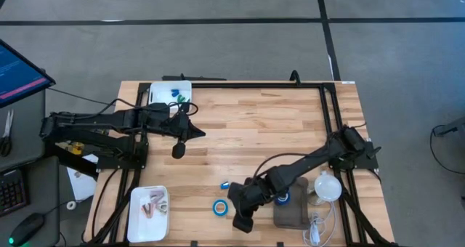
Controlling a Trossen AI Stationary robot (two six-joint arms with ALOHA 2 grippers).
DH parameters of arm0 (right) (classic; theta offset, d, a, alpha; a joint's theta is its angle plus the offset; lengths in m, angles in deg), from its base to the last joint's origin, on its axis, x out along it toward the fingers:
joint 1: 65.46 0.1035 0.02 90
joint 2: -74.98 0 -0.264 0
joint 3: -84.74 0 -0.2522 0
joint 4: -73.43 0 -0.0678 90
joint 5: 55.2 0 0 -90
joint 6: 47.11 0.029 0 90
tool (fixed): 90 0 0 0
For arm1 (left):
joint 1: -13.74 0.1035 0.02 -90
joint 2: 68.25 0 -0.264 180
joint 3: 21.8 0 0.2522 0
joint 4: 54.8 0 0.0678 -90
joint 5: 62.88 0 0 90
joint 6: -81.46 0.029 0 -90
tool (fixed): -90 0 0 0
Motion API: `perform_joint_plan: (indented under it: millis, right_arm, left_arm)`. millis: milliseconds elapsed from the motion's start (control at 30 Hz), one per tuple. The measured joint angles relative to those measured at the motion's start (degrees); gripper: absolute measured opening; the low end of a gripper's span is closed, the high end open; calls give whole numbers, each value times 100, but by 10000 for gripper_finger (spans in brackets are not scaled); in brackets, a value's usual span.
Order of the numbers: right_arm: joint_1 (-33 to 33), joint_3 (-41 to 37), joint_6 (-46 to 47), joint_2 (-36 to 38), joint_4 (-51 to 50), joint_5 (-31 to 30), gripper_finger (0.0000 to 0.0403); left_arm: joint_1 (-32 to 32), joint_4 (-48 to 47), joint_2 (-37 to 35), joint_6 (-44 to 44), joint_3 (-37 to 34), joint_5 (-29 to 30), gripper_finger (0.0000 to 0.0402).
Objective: Pick and place Stapler, Stapler remover, tape
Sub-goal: Put the yellow stapler into the top white bin
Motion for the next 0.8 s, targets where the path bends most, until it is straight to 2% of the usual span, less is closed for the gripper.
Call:
perform_joint_plan:
  millis: [267,600,800]
  right_arm:
    - [271,669,353,2,-750,-618,59]
    - [838,739,2115,-37,-921,-1243,59]
    - [1036,739,2823,-37,-899,-1682,59]
  left_arm:
    - [0,40,0,0,-2,0,4]
    - [0,101,0,2,0,0,4]
    - [0,107,0,2,0,0,4]
